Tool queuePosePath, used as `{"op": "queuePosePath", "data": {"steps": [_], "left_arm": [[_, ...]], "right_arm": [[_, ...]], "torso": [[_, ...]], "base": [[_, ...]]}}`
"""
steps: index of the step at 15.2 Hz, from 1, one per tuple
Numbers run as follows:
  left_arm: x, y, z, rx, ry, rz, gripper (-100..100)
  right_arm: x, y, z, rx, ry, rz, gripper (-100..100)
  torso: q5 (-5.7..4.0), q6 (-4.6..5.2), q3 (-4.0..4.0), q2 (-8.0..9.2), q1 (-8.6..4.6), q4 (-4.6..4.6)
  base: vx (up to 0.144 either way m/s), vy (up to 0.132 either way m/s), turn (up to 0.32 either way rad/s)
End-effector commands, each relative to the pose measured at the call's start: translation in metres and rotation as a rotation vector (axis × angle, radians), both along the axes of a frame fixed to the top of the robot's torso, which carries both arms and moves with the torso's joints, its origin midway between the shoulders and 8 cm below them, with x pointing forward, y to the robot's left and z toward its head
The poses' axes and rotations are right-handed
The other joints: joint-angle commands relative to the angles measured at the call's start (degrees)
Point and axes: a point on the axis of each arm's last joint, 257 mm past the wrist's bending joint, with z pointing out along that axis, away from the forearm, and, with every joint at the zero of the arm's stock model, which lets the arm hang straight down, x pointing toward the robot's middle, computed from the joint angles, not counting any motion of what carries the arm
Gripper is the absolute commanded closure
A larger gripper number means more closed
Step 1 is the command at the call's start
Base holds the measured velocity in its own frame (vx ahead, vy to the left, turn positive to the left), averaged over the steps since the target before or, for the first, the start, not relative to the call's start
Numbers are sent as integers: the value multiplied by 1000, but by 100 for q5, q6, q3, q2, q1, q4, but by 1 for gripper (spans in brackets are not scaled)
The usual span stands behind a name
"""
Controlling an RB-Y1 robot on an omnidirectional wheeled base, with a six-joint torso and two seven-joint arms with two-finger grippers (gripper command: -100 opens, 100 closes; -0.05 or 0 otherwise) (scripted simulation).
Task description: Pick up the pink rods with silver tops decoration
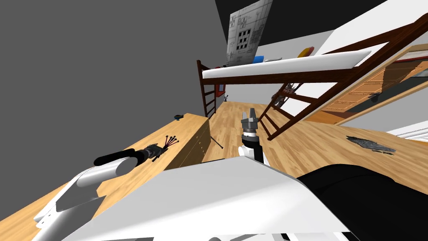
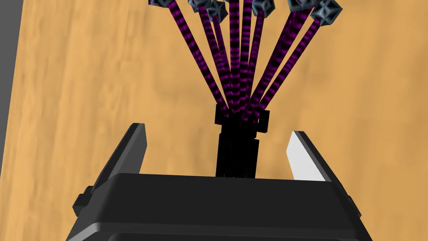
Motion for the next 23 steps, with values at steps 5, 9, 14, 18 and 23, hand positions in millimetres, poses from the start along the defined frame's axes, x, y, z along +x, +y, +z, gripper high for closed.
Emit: {"op": "queuePosePath", "data": {"steps": [5,9,14,18,23], "left_arm": [[-19,4,-10,-71,90,54,-100],[-34,6,-16,-123,156,97,-100],[-39,6,-18,-141,178,111,-100],[-36,12,-38,-144,179,122,-100],[-36,11,-34,-144,180,119,100]], "right_arm": [[0,0,0,0,0,0,0],[0,0,0,0,0,0,0],[0,0,0,0,0,0,0],[0,0,0,0,0,0,0],[0,0,0,0,0,0,0]], "torso": [[0,0,0,-1,2,0],[0,0,-1,-1,2,0],[1,-1,-1,-1,4,0],[1,0,-2,-4,-1,-1],[1,-3,0,1,2,0]], "base": [[13,3,-50],[14,5,-46],[14,8,-30],[19,-2,-30],[4,0,-2]]}}
